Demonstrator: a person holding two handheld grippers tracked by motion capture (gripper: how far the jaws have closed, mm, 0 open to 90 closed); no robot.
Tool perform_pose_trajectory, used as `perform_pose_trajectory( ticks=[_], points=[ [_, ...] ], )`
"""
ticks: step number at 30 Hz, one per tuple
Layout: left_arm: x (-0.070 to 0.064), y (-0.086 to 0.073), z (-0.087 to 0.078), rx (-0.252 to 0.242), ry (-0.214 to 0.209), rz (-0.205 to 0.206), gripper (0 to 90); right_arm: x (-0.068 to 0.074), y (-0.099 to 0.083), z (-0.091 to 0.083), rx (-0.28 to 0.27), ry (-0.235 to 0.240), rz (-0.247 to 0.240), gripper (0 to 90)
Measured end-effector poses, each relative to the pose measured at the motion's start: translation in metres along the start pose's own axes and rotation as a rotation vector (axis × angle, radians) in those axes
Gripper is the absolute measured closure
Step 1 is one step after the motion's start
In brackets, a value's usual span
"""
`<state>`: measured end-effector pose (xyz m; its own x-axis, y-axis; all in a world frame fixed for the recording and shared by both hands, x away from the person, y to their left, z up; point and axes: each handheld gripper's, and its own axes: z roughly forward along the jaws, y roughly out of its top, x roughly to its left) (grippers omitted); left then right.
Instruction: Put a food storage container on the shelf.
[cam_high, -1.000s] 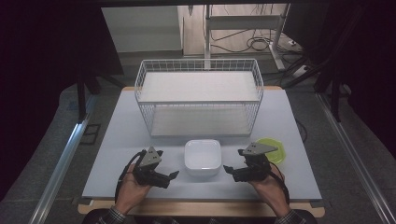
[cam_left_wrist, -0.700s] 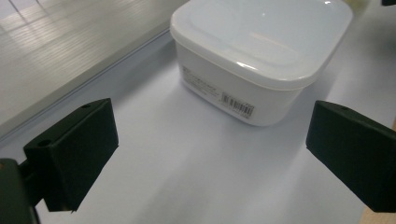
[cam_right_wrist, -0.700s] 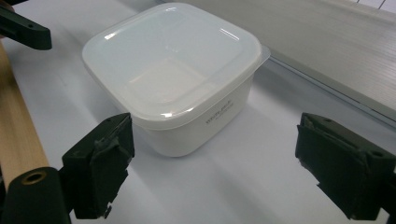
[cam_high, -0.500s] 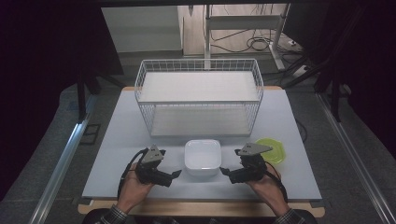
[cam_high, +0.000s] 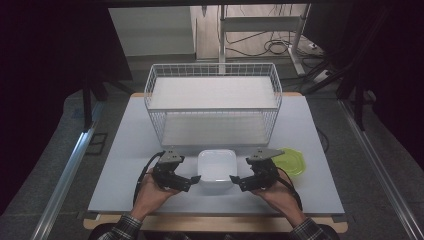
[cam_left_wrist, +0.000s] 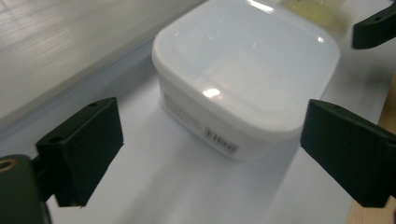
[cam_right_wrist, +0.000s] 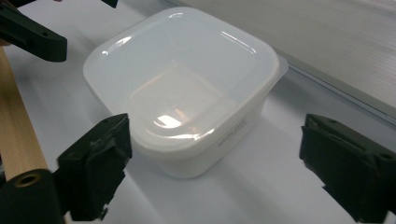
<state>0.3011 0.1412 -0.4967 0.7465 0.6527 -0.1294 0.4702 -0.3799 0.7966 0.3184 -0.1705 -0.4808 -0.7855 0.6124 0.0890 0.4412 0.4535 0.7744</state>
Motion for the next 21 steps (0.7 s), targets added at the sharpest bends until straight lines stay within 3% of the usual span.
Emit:
perform_pose_trajectory(
  ticks=[3,13,21],
  points=[
    [0.001,0.004,0.004,0.001,-0.005,0.005,9.4,-0.002,0.006,0.004,0.011,0.020,0.018,17.2],
    [0.013,0.012,0.025,0.020,-0.061,-0.030,8.4,-0.011,0.015,0.025,0.060,0.051,0.054,18.7],
    [0.018,0.010,0.034,0.037,-0.190,-0.094,10.6,-0.020,0.015,0.032,0.075,0.132,0.143,21.3]
  ],
)
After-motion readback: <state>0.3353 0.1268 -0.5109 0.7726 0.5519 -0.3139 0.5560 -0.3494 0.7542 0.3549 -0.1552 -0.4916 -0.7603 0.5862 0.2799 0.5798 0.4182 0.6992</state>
